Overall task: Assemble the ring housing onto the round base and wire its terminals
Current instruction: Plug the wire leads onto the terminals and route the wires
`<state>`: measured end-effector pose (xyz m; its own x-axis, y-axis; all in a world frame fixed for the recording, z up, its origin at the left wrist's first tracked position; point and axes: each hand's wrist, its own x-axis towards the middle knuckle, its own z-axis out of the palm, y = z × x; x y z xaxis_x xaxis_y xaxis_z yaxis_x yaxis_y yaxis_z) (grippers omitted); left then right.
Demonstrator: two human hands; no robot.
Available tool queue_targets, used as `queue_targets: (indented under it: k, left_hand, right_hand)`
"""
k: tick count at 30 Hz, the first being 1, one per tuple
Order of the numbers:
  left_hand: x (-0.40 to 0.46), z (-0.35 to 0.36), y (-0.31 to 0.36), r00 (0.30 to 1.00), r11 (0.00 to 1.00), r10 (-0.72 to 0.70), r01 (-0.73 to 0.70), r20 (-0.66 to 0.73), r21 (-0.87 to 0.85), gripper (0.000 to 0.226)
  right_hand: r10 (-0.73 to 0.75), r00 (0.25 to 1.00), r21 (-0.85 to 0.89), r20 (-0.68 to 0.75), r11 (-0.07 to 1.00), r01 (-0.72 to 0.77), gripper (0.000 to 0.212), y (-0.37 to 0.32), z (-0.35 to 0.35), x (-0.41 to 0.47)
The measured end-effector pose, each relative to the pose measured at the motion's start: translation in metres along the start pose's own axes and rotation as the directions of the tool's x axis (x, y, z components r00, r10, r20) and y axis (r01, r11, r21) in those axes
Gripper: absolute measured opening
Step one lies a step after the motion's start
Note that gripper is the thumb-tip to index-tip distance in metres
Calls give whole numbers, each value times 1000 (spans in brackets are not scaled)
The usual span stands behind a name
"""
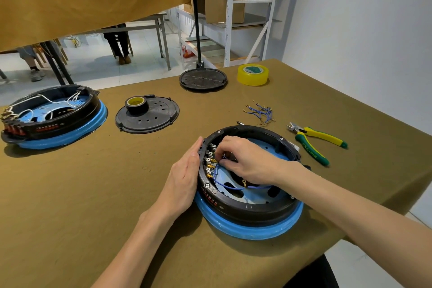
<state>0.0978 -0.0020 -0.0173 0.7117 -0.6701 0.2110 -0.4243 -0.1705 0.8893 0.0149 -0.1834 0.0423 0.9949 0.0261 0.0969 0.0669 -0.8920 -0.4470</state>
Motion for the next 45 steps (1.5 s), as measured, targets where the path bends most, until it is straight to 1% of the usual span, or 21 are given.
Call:
queue_targets:
  k: [8,12,15,17,20,22,25,29,31,33,35,37,39,41,45]
  left_hand:
    - [-1,-1,0,1000,1000,-7,7,7,1,66]
    - [-1,-1,1,1000,1000,-5,5,8,-7,66]
    - [-1,-2,0,1000,1000,-8,9,13,-5,67]
    - [-1,-1,1,1000,1000,-9,9,11,-7,67]
    - [-1,0,2,1000,1000,-9,9,9,-19,67]
    - [-1,0,1,1000,1000,-14,15,9,-20,67]
    - [-2,0,1,1000,999,-25,25,13,-28,68]
    - [-1,1,3,1000,999,-26,26,1,-34,73]
    - [-2,1,3,1000,999,-28,28,3,-30,75]
    - [-3,2,4,1000,999,-28,28,1,-24,76]
    - [-4,3,6,999,999,-33,33,-26,-24,78]
    - [-4,3,7,997,999,-42,40,-65,-29,73]
    - [-4,3,6,996,999,-46,44,-73,-26,71]
    - [-4,3,5,998,999,-47,46,-52,-19,73]
    - [-3,3,3,998,998,-60,60,-25,-11,76]
  right_hand:
    - [16,1000,-19,-3,1000,-16,11,-3,0,0]
    - [98,992,49,-79,994,-94,15,-8,6,3]
    - [142,983,74,-120,988,-134,14,-10,8,7]
    - [113,987,50,-117,993,-107,14,-9,8,8]
    - [29,997,-47,-70,998,-32,15,-7,7,7]
    - [1,999,-97,-43,995,-5,15,-6,6,8]
    - [-1,999,-114,-44,994,-4,15,-8,6,9]
    - [15,995,-142,-101,989,-29,18,-13,11,10]
    - [40,992,-125,-120,991,-55,17,-14,13,10]
    - [73,987,-61,-145,995,-83,15,-13,13,9]
    - [103,977,23,-186,995,-101,14,-10,14,7]
    - [106,976,61,-191,994,-96,12,-8,15,7]
    - [109,977,85,-181,992,-94,8,-6,15,9]
    - [114,978,101,-174,990,-98,5,-7,13,11]
    - [82,981,72,-174,995,-71,8,-11,14,13]
